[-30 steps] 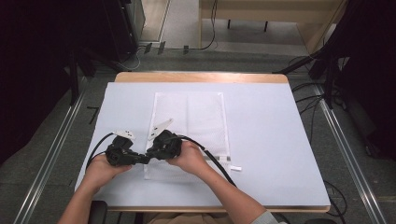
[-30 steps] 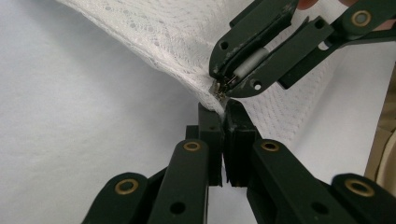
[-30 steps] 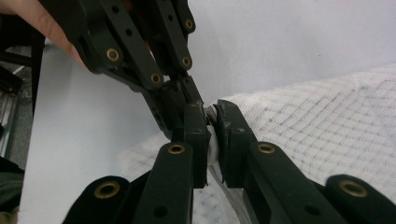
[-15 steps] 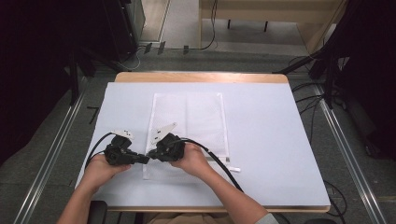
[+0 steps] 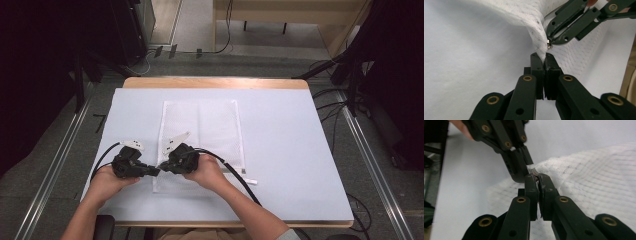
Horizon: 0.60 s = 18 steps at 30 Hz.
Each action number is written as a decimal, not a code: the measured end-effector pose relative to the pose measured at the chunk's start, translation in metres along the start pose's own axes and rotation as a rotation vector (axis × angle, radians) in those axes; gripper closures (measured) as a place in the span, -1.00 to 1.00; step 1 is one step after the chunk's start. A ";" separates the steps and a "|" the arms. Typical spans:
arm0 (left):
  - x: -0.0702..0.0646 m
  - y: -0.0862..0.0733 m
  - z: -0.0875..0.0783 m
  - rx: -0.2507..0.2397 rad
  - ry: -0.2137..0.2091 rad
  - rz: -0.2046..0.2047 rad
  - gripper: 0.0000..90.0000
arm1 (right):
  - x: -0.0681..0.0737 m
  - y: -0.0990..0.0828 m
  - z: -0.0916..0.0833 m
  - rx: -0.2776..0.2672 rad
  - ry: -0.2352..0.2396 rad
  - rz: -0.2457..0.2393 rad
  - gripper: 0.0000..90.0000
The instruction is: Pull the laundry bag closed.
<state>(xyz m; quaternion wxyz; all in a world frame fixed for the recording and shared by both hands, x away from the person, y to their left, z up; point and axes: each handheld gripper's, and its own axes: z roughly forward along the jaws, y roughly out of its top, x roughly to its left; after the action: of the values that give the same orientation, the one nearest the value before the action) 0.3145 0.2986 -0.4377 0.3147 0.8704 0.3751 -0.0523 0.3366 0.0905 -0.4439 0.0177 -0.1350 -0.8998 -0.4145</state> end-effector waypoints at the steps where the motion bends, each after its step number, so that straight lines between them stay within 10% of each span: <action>1: 0.000 0.000 0.000 -0.004 0.005 0.000 0.97 | -0.001 -0.001 0.000 0.006 0.004 0.015 0.97; 18: -0.001 0.002 0.004 0.001 0.000 0.023 0.86 | -0.001 0.000 0.001 0.010 0.029 0.004 0.97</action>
<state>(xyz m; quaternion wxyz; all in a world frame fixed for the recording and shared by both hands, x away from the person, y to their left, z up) 0.3154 0.2946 -0.4398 0.3146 0.8749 0.3650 -0.0488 0.3374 0.0911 -0.4447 0.0322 -0.1307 -0.9012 -0.4120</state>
